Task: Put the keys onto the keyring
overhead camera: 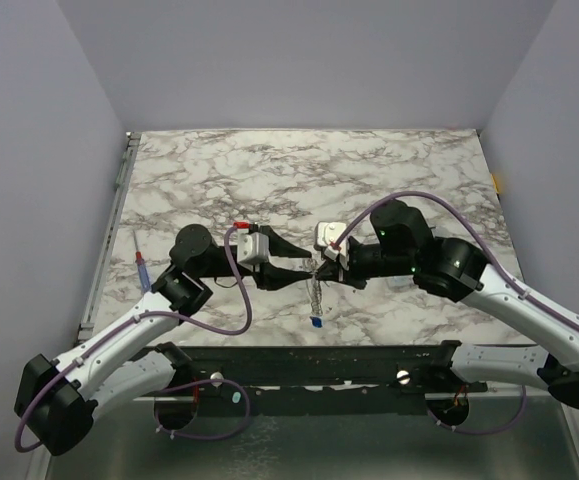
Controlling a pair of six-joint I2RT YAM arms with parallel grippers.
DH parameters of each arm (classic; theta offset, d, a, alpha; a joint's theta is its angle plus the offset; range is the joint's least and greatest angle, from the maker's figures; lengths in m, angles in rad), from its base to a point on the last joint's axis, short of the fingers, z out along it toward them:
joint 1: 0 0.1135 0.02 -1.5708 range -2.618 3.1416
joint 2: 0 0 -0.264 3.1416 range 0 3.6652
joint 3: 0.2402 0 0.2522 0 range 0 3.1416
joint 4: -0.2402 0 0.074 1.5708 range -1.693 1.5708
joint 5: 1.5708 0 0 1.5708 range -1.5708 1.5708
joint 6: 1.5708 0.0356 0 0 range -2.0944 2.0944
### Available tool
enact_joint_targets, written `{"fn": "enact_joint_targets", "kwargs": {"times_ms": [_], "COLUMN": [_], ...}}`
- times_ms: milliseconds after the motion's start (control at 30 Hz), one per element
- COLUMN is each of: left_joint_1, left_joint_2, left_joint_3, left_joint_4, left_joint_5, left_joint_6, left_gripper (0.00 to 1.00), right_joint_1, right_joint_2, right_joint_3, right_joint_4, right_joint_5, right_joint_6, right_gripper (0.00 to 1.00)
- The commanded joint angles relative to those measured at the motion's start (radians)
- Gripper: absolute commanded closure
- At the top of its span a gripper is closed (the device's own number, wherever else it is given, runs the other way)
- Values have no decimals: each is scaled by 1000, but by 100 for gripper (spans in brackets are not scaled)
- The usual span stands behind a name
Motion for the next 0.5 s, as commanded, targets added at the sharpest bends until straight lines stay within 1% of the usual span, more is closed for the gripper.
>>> {"fn": "enact_joint_targets", "kwargs": {"times_ms": [0,67,167,333,467], "left_joint_1": [-13,-17,-21,-33,-40], "left_joint_2": [15,16,22,36,36], "left_joint_3": [35,34,31,31,31], "left_joint_4": [-15,-15,-18,-22,-25], "left_joint_5": [63,62,62,63,55], "left_joint_6": [0,-1,-3,-5,-2], "left_gripper": [53,55,60,66,67], "right_joint_1": [3,3,3,4,3], "right_joint_2": [14,20,29,43,55], "right_joint_3": [14,17,26,36,44], "right_joint_4": [-9,-10,-11,-16,-23], "right_joint_5": [-8,-13,-17,-26,-26], "right_joint_6": [-7,-7,-6,-4,2], "right_gripper": [99,99,99,99,99]}}
